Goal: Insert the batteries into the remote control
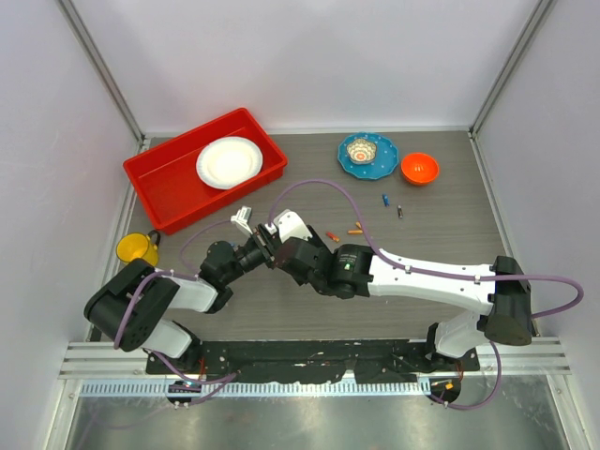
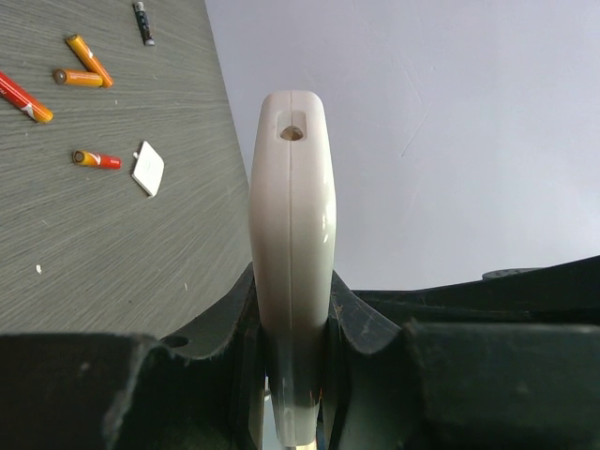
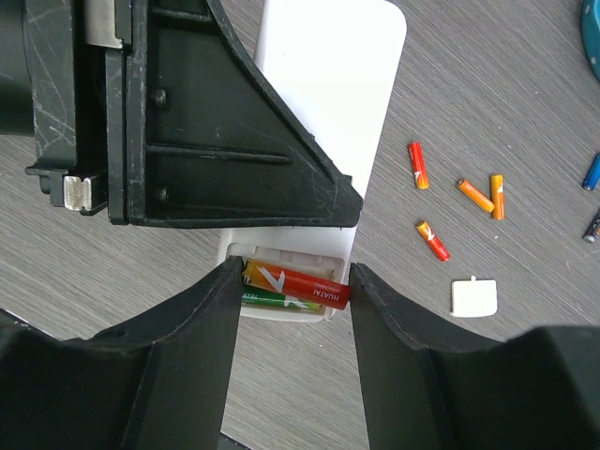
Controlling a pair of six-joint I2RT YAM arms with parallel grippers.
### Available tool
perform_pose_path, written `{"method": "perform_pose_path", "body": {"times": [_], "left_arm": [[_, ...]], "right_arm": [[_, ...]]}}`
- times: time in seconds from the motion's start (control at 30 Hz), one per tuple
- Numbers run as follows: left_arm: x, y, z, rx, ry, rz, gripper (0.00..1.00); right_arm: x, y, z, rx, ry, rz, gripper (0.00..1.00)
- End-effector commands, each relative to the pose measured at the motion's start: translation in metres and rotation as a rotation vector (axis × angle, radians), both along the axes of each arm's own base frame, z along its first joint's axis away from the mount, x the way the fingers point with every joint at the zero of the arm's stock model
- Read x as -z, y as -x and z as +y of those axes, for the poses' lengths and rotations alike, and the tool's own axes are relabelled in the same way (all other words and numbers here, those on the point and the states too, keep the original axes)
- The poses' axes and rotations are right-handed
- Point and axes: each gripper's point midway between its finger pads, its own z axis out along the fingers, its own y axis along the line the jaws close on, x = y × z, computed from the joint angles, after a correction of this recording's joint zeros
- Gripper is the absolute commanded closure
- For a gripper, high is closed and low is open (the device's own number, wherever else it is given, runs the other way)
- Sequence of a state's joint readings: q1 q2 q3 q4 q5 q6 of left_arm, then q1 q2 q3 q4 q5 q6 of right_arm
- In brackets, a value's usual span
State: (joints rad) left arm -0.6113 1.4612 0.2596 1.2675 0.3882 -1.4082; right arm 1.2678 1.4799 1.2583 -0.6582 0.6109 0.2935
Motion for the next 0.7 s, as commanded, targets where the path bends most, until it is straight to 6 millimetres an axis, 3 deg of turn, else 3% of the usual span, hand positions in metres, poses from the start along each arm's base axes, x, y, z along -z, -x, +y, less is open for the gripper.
{"method": "perform_pose_path", "body": {"times": [0.0,0.43,0.67], "left_arm": [[-0.078,0.013,0.005,0.014,0.194,-0.265,1.00],[-0.077,0.014,0.005,0.017,0.190,-0.264,1.00],[-0.071,0.012,0.004,0.013,0.177,-0.255,1.00]], "right_arm": [[-0.005,-0.003,0.008,0.016,-0.055,-0.006,0.45],[-0.011,-0.005,0.011,0.022,-0.072,-0.015,0.40],[-0.038,-0.006,0.022,0.013,-0.155,-0.029,0.34]]}}
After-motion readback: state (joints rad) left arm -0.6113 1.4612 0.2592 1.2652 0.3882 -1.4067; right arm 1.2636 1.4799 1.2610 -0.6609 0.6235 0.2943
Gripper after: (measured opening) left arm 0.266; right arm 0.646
